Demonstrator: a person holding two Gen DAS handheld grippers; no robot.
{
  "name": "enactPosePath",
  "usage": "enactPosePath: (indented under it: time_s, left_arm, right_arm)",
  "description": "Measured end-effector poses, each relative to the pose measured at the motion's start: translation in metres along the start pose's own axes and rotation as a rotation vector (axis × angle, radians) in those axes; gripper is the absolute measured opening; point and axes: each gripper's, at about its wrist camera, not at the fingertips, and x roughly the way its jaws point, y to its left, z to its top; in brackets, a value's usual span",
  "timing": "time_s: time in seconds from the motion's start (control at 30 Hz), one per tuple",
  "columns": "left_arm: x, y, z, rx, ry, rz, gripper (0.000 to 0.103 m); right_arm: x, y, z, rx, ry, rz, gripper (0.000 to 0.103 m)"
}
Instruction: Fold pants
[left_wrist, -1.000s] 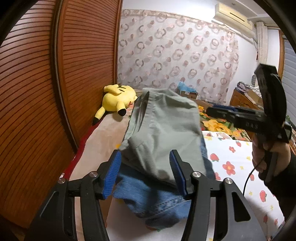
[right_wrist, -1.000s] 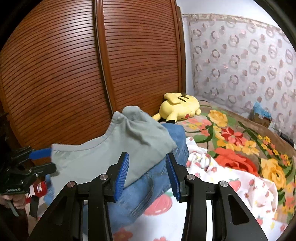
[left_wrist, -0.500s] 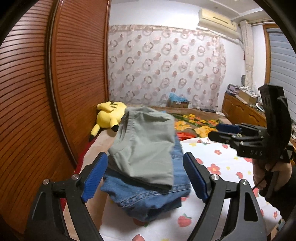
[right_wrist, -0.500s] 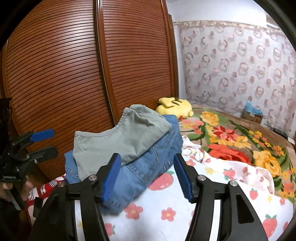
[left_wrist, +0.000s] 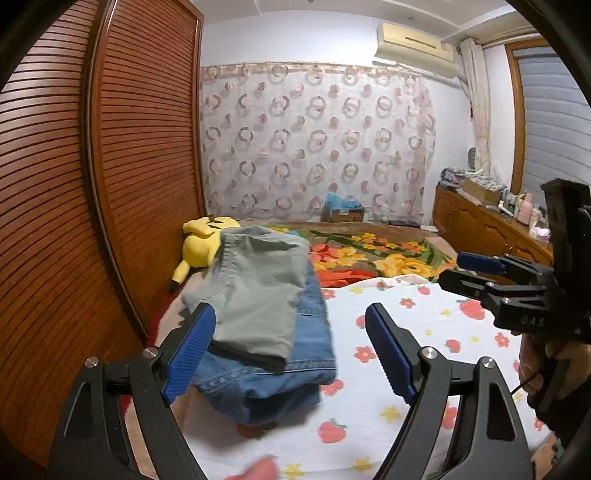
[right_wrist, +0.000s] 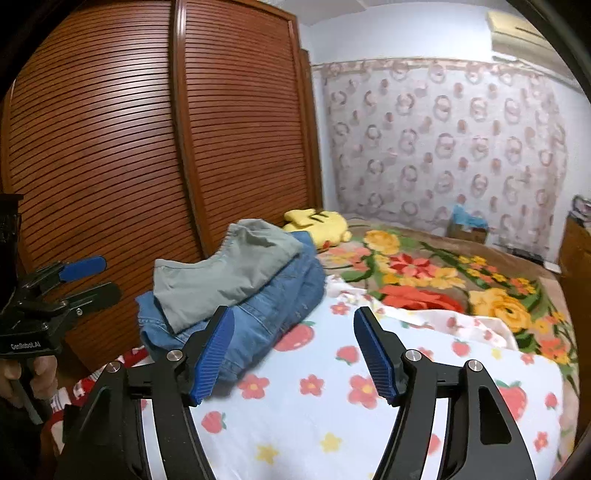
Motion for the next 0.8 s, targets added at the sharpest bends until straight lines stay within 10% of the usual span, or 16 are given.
enactPosePath:
  time_s: [0.8]
  left_arm:
    - [-0.036, -0.095, -0.015, 0.076, -0.016, -0.206, 0.084]
  right_arm:
    - [-0.136, 0.048, -0.05, 0.107, -0.1, -0.349, 0.069]
